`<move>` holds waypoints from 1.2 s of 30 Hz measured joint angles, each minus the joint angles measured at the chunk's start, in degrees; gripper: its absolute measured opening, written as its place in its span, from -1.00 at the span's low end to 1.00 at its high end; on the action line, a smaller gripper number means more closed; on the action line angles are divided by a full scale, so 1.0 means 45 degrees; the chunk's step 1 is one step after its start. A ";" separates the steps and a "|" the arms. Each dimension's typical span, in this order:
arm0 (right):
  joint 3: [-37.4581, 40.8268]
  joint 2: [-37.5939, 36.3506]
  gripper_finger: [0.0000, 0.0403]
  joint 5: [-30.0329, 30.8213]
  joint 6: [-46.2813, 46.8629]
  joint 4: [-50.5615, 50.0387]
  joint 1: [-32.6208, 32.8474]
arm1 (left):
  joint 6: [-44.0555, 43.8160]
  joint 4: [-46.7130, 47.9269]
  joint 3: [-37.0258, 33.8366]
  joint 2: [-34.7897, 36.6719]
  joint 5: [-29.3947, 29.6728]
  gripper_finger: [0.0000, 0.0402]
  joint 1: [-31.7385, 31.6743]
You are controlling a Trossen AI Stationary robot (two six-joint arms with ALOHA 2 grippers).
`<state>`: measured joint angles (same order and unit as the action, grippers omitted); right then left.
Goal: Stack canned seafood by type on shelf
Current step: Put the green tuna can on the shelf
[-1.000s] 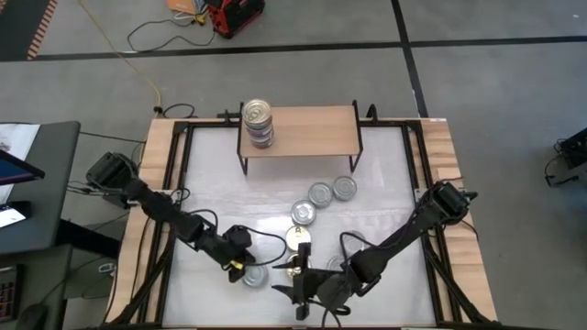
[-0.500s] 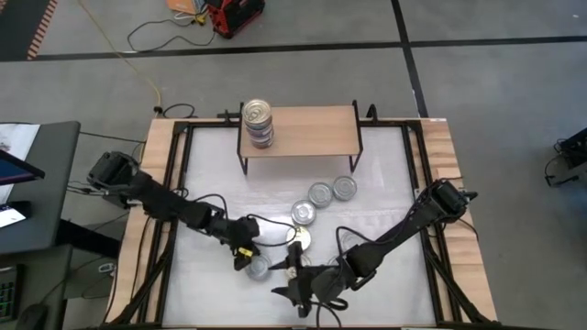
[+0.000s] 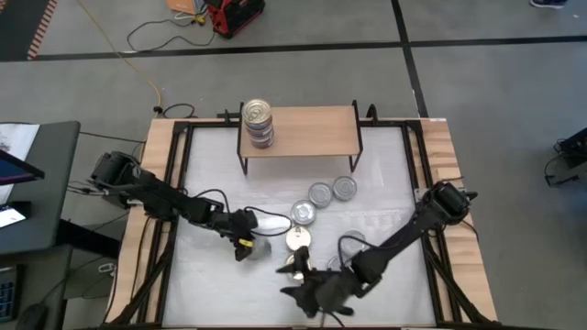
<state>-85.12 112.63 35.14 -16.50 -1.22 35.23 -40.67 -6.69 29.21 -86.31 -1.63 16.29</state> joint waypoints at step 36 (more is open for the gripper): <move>0.0608 -0.1609 0.44 0.0677 0.4105 -0.6239 -0.1987 | 0.1075 0.0294 -0.0408 0.5704 0.6504 -0.52 0.1225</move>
<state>-82.39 105.39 38.19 1.98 -29.30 26.29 -35.83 -5.37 27.38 -60.64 27.64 21.80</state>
